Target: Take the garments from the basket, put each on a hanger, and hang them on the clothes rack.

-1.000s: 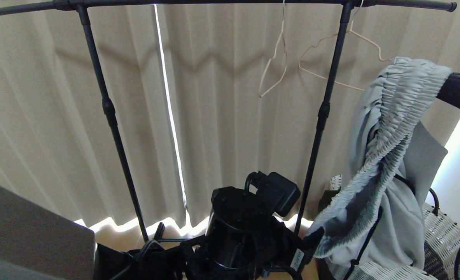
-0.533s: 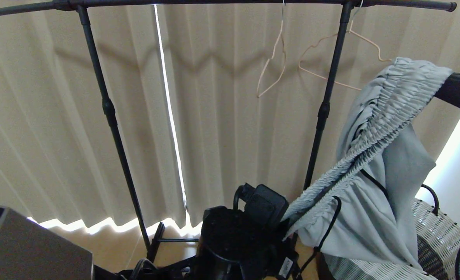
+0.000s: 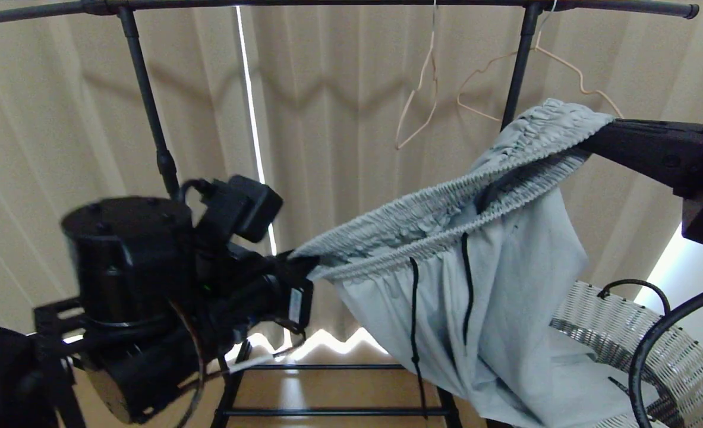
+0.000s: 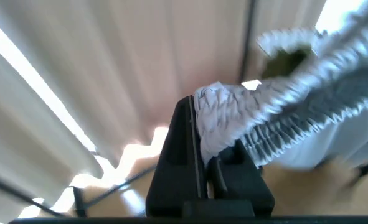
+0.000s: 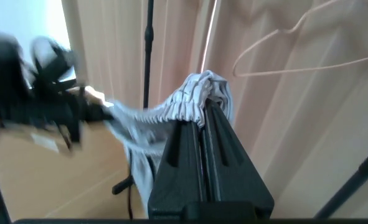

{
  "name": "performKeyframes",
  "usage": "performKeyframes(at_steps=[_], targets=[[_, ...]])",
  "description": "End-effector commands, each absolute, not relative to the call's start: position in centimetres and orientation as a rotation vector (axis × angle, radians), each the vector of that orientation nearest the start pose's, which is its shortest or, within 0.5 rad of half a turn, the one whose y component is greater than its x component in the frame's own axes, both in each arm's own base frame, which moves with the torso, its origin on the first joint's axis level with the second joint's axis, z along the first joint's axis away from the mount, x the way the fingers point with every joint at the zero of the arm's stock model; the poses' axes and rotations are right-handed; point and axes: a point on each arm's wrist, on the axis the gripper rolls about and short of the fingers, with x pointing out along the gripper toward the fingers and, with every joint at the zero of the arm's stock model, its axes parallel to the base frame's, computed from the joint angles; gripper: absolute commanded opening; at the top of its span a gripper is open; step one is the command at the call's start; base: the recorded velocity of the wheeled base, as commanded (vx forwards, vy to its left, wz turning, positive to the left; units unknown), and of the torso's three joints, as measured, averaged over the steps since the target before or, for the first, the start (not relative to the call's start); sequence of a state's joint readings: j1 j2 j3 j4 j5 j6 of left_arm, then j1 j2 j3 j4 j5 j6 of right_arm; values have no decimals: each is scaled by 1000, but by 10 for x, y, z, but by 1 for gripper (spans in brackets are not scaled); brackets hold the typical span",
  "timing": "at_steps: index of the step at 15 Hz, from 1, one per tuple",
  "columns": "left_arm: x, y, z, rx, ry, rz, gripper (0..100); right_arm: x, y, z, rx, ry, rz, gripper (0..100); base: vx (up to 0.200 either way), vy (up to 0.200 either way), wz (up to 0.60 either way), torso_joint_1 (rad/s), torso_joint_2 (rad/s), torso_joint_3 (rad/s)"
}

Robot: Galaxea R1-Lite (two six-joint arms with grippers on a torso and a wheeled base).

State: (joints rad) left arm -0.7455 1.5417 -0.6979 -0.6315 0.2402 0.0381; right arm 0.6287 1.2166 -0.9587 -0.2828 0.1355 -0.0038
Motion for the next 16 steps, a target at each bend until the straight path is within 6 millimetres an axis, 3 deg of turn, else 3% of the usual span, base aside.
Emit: performKeyframes(at_steps=[1, 3, 6, 11, 16], targets=[[187, -137, 260, 56, 32, -441, 0, 155, 116, 313, 1, -25, 764, 0, 0, 0, 0, 0, 0, 0], [182, -127, 314, 22, -43, -421, 0, 152, 109, 320, 12, -72, 742, 0, 0, 0, 0, 0, 0, 0], [179, -126, 354, 10, -73, -425, 0, 152, 105, 323, 15, -86, 723, 0, 0, 0, 0, 0, 0, 0], [202, -146, 331, 97, 75, -404, 0, 161, 97, 318, 2, -65, 662, 0, 0, 0, 0, 0, 0, 0], [188, -136, 337, 180, 249, -400, 0, 177, 101, 309, -6, -18, 637, 0, 0, 0, 0, 0, 0, 0]])
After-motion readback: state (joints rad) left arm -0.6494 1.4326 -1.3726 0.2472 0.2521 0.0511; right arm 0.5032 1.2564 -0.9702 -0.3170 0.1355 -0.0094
